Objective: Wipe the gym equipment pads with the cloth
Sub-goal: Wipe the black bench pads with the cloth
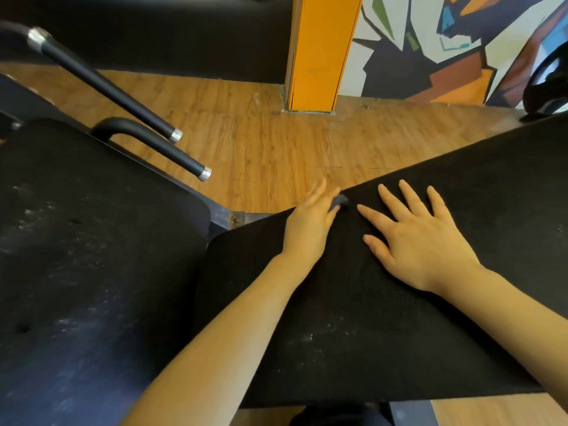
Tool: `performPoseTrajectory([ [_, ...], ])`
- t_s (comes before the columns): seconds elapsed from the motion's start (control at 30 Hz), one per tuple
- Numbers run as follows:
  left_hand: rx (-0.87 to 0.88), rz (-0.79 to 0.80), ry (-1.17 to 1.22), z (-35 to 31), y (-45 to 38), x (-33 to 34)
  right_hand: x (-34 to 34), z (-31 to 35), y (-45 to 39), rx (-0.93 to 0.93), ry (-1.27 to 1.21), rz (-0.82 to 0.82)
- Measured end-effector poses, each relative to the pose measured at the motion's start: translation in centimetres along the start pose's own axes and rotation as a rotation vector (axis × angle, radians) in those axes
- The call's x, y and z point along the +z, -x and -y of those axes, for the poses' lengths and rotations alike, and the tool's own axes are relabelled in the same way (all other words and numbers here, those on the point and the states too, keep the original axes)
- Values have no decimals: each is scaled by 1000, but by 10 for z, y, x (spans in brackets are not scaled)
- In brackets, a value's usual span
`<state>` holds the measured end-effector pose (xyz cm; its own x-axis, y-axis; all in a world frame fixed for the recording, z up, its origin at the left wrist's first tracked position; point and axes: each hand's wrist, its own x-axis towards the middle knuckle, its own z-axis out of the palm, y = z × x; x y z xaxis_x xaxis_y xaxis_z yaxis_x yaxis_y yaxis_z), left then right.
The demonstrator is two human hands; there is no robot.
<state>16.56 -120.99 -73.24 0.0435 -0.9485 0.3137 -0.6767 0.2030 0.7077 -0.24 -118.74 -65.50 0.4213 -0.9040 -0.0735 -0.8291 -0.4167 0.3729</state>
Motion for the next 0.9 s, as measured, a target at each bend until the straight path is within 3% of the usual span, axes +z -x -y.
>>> performPoseTrajectory([
  [0.17,154,112,-27,12,107,-15,0,-1,-1,-13,-1,25],
  [0.23,188,140,-21,26,99,-18,0,-2,0,-18,4,30],
  [0.4,-52,28,33,34,14,-13,0,-2,-3,-15,2,15],
  [0.6,73,95,-79,33,113,-24,-4,6,-7,9,3,65],
  [0.67,59,95,-114,43,101,-24,-5,25,-16,-32,-4,68],
  [0.83,-165,35,-101,55,18,-21,7,63,-29,-107,-13,44],
  [0.9,-136,48,-145,55,27,-23,9,61,-30,-107,-4,30],
])
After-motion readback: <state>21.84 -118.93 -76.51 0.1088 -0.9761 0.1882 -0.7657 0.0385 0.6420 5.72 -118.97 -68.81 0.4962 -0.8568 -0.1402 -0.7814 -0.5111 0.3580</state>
